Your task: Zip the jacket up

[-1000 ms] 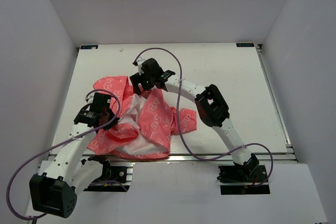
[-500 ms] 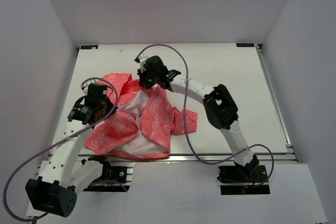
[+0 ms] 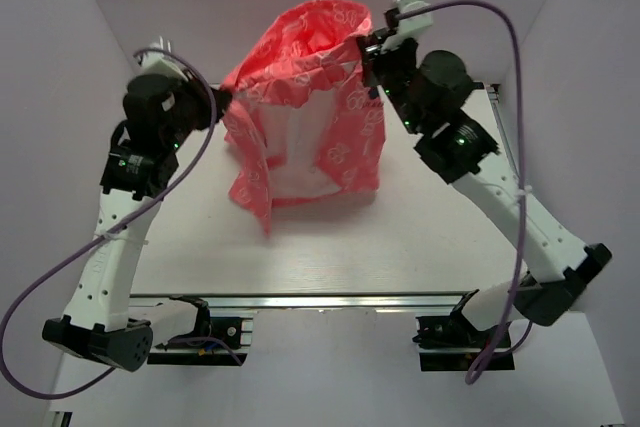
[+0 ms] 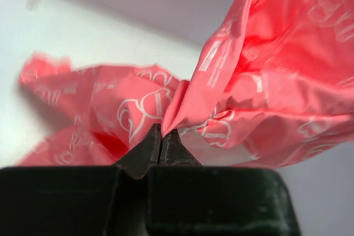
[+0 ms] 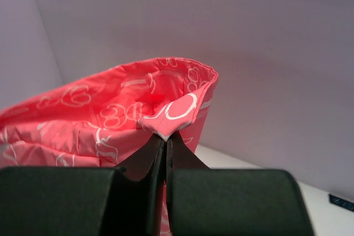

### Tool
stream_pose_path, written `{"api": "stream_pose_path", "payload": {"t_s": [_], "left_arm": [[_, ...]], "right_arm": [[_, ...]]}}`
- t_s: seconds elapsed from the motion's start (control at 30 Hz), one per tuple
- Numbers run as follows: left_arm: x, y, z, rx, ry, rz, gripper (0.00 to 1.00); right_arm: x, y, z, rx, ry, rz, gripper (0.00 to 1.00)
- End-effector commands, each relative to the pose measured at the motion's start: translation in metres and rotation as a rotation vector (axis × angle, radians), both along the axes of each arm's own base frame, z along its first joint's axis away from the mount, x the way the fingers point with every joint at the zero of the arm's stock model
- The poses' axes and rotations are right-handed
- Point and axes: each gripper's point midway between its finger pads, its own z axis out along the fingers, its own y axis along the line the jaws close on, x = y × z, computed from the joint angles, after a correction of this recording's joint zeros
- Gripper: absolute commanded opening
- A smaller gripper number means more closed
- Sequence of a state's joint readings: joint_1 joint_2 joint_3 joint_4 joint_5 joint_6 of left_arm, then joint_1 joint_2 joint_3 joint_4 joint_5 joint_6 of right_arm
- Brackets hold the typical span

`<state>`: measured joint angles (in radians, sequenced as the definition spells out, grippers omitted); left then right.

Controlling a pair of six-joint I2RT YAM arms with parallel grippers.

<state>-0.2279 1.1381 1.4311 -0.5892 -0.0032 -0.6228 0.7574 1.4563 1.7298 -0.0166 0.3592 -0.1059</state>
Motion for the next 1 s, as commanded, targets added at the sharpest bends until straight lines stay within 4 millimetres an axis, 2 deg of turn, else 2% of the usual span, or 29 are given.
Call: {"api": "stream_pose_path", "payload": {"t_s": [0.0,0.03,0.07,0.1,0.13,0.17,0.23,0.27,0.3,0.37,0.43,0.47,0.5,0.57,0.63,0.67,0.7,0.73,0.8,0.83,0.87,0.9,0.93,0.97], "left_arm": [[-0.020,-0.002,0.135,0.013,-0.364,-0.067,0.00],[-0.028,-0.006,0.152,0.012,-0.403,-0.099,0.00],[-0.036,-0.007,0.169,0.013,-0.446,-0.115,0.00],[-0.050,-0.007,0.195,0.009,-0.516,-0.130,0.00],[-0.061,-0.009,0.207,0.005,-0.553,-0.154,0.00],[-0.071,-0.009,0.218,0.003,-0.590,-0.169,0.00],[-0.100,-0.008,0.245,-0.009,-0.692,-0.192,0.00],[-0.111,-0.009,0.253,-0.012,-0.727,-0.214,0.00],[-0.127,-0.006,0.265,-0.019,-0.781,-0.217,0.00],[-0.144,-0.002,0.281,-0.026,-0.841,-0.210,0.00],[-0.156,0.002,0.293,-0.025,-0.882,-0.200,0.00],[-0.156,0.002,0.293,-0.025,-0.884,-0.201,0.00],[-0.154,0.000,0.291,-0.031,-0.877,-0.208,0.00],[-0.130,-0.007,0.272,-0.034,-0.809,-0.220,0.00],[-0.108,-0.012,0.253,-0.044,-0.747,-0.225,0.00],[-0.081,-0.017,0.228,-0.043,-0.672,-0.218,0.00],[-0.066,-0.016,0.217,-0.045,-0.638,-0.195,0.00],[-0.050,-0.016,0.202,-0.043,-0.593,-0.172,0.00],[-0.004,-0.017,0.152,-0.020,-0.457,-0.123,0.00],[0.015,-0.010,0.134,-0.011,-0.411,-0.063,0.00],[0.031,-0.010,0.113,-0.002,-0.365,-0.041,0.00],[0.060,-0.014,0.072,0.018,-0.273,-0.028,0.00],[0.078,-0.007,0.049,0.039,-0.223,0.031,0.00],[0.093,-0.008,0.025,0.052,-0.175,0.038,0.00]], "right_arm": [[-0.028,-0.047,0.074,0.092,-0.158,-0.084,0.00],[-0.039,-0.054,0.088,0.112,-0.186,-0.076,0.00],[-0.060,-0.066,0.114,0.143,-0.243,-0.044,0.00],[-0.070,-0.073,0.125,0.160,-0.270,-0.034,0.00],[-0.081,-0.078,0.136,0.173,-0.294,-0.016,0.00],[-0.104,-0.088,0.161,0.200,-0.354,0.027,0.00],[-0.126,-0.096,0.182,0.213,-0.393,0.078,0.00],[-0.141,-0.093,0.190,0.198,-0.419,0.142,0.00],[-0.159,-0.104,0.210,0.221,-0.474,0.163,0.00],[-0.182,-0.113,0.227,0.243,-0.537,0.205,0.00],[-0.196,-0.128,0.238,0.265,-0.577,0.193,0.00],[-0.198,-0.133,0.240,0.274,-0.587,0.178,0.00],[-0.192,-0.132,0.234,0.264,-0.574,0.160,0.00],[-0.174,-0.136,0.222,0.263,-0.532,0.079,0.00],[-0.133,-0.130,0.193,0.226,-0.428,-0.049,0.00],[-0.116,-0.131,0.181,0.216,-0.384,-0.115,0.00],[-0.100,-0.131,0.169,0.202,-0.341,-0.178,0.00],[-0.066,-0.129,0.140,0.164,-0.249,-0.312,0.00],[-0.034,-0.129,0.104,0.098,-0.158,-0.453,0.00],[-0.005,-0.117,0.062,0.010,-0.076,-0.529,0.00],[0.012,-0.118,0.041,0.009,-0.035,-0.559,0.00],[0.029,-0.113,0.017,-0.003,0.012,-0.563,0.00],[0.057,-0.094,-0.033,-0.080,0.118,-0.511,0.00],[0.083,-0.105,-0.067,-0.007,0.212,-0.532,0.00]]}}
